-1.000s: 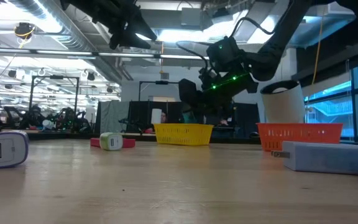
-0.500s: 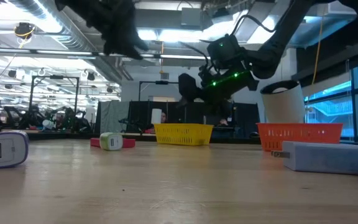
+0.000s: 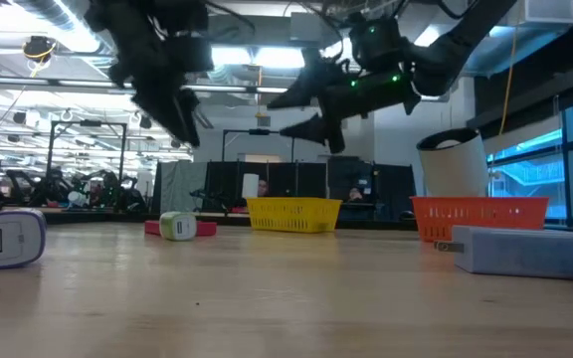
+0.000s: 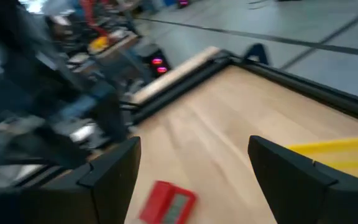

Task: Pick & Place Office items
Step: Put the left red digital clock into the yellow bin

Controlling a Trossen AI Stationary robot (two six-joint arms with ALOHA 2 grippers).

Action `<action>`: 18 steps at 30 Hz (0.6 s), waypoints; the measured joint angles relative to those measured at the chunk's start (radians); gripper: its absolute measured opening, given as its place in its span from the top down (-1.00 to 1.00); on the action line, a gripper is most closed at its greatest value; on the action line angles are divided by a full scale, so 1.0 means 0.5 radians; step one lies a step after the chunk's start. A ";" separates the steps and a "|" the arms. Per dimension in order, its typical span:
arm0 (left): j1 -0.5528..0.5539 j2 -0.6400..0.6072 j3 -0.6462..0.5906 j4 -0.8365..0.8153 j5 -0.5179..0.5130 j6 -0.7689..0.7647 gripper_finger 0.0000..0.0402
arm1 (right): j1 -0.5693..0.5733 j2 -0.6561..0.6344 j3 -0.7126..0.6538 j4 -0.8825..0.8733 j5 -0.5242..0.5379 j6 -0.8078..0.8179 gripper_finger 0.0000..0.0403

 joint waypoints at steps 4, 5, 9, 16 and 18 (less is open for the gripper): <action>-0.019 0.176 0.000 -0.001 -0.036 0.121 -0.10 | 0.000 -0.026 0.001 -0.003 -0.198 0.001 -0.49; -0.019 0.219 0.000 -0.002 -0.036 0.145 -0.10 | 0.000 -0.025 0.001 -0.013 -0.246 0.007 -0.49; -0.019 0.389 0.000 -0.020 -0.037 0.290 -0.10 | 0.008 -0.026 0.001 -0.140 -0.331 0.007 -0.49; -0.019 0.597 0.000 -0.024 -0.039 0.573 -0.09 | 0.012 -0.025 0.001 -0.337 -0.347 0.007 -0.49; -0.019 0.638 0.000 -0.028 -0.034 0.622 -0.09 | 0.012 -0.025 0.001 -0.345 -0.347 0.008 -0.49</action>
